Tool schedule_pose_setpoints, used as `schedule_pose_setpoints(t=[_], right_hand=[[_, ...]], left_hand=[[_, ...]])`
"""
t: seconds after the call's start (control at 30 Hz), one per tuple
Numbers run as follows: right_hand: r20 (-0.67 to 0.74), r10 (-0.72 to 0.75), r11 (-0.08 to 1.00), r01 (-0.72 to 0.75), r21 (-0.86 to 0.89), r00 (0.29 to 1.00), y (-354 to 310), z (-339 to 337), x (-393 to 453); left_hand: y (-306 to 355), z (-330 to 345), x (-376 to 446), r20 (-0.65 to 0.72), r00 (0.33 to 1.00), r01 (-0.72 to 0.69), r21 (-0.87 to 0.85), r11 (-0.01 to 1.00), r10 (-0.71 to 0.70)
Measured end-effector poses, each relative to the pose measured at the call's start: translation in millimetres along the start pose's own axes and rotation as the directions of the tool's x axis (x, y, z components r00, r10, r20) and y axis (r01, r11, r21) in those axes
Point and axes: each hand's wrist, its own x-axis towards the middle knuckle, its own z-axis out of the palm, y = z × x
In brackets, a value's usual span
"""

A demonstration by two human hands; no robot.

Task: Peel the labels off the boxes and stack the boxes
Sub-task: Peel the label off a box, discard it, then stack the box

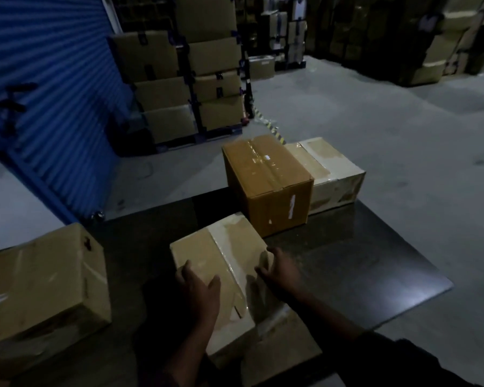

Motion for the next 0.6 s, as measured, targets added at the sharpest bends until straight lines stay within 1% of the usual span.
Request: schedule_pose_setpoints(t=[0.07,0.13,0.2,0.23,0.37,0.53,0.6], right_hand=[[0.007,0.030,0.998,-0.029,-0.053,1.000,0,7,-2],[-0.024,0.037,0.998,-0.038,-0.053,0.999,-2,12,-4],[-0.065,0.033,0.998,-0.036,-0.045,0.997,-6,16,-5],[-0.075,0.032,0.998,-0.036,-0.048,0.997,-7,17,-6],[-0.083,0.035,0.999,-0.038,-0.034,0.996,-27,19,-7],[-0.118,-0.119,0.987,0.131,0.098,0.986,-75,5,-2],[-0.168,-0.173,0.975,0.193,0.108,0.970,-96,-4,4]], left_hand=[[-18,-2,7,-0.036,0.998,0.049,0.002,0.999,-0.049],[-26,-5,12,-0.055,0.991,0.118,-0.031,0.992,-0.120],[-28,-6,15,-0.024,0.982,0.185,-0.105,0.977,-0.188],[-28,-7,16,-0.016,0.981,0.190,-0.130,0.973,-0.193],[-18,-27,34,-0.078,0.987,0.124,-0.200,0.972,-0.142],[24,-78,79,-0.150,0.989,-0.039,-0.257,0.966,0.000],[41,-94,96,-0.168,0.985,-0.091,-0.281,0.955,0.044]])
